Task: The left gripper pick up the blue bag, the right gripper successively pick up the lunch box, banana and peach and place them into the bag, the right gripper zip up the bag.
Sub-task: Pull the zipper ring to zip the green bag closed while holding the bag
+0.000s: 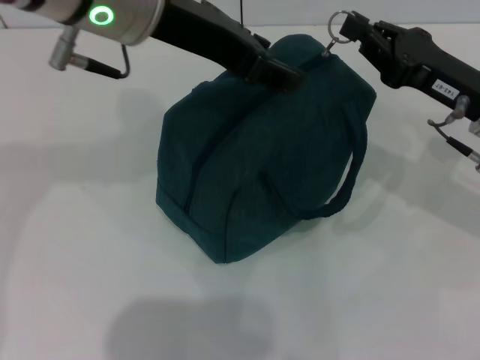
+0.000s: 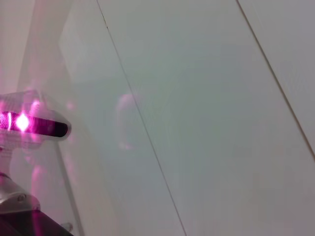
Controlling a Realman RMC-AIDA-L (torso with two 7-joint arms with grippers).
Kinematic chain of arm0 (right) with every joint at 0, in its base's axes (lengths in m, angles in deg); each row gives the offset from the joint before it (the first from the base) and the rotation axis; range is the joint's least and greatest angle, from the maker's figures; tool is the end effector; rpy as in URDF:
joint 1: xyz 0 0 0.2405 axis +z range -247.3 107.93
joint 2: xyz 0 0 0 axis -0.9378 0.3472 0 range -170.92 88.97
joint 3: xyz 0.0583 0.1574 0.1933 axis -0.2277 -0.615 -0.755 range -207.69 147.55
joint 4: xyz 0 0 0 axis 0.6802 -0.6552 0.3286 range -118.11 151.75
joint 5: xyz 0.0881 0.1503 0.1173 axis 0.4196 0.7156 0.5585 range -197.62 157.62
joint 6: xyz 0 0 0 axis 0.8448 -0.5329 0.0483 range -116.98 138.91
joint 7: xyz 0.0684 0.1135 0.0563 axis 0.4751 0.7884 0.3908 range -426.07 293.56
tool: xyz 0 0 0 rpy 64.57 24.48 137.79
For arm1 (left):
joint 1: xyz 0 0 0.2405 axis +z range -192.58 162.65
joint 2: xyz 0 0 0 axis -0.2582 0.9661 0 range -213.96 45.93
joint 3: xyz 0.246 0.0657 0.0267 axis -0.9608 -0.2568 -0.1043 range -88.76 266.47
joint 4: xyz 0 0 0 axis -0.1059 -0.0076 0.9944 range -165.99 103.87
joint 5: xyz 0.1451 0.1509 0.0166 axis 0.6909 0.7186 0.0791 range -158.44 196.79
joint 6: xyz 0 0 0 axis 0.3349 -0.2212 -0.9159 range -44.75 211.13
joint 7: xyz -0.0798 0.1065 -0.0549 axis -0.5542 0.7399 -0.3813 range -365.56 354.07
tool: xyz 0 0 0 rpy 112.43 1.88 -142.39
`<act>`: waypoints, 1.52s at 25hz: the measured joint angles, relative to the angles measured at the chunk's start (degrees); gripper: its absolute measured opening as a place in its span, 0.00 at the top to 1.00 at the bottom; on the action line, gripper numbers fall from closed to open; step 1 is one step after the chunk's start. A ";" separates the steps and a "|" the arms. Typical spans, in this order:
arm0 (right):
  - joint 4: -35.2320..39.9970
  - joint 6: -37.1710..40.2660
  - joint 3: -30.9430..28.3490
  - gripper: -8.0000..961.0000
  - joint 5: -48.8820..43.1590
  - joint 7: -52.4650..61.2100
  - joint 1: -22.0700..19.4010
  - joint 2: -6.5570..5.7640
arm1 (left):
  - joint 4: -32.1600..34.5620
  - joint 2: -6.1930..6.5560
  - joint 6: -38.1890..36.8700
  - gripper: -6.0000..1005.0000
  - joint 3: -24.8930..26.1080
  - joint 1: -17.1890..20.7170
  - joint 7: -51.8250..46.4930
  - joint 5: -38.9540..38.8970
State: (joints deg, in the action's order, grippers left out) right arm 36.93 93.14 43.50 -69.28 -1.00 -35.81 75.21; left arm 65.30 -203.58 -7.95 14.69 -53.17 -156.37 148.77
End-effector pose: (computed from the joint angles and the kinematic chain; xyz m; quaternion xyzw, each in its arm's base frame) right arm 0.2008 0.3638 -0.0043 -0.8231 0.2048 0.4938 0.1918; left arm -0.0559 0.3469 0.0390 -0.9605 -0.2247 -0.0413 0.1588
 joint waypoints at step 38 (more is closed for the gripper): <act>-1.38 -2.90 -0.36 0.94 2.66 0.23 -0.36 -0.01 | 2.18 -0.12 7.78 0.94 -10.77 4.06 6.39 6.66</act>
State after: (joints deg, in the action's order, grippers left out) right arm 35.54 90.24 43.14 -66.62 -0.77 -36.16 75.20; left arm 67.48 -203.70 -0.16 3.92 -49.11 -149.97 155.43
